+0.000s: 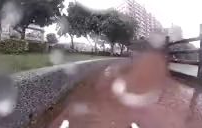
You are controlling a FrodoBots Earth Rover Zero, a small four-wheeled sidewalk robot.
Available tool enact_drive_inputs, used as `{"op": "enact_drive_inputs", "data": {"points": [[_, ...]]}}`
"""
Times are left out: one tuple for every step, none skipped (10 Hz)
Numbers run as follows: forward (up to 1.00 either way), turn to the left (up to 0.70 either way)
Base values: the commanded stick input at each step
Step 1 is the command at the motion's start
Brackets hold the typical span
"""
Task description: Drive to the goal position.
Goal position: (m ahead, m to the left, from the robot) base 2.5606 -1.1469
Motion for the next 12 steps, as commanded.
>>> {"op": "enact_drive_inputs", "data": {"points": [[0.70,-0.27],[0.70,-0.13],[0.70,0.00],[0.70,0.00],[0.70,-0.09],[0.70,-0.19],[0.70,-0.27],[0.70,-0.27],[0.64,-0.25],[0.57,-0.22],[0.49,-0.19],[0.42,-0.16]]}}
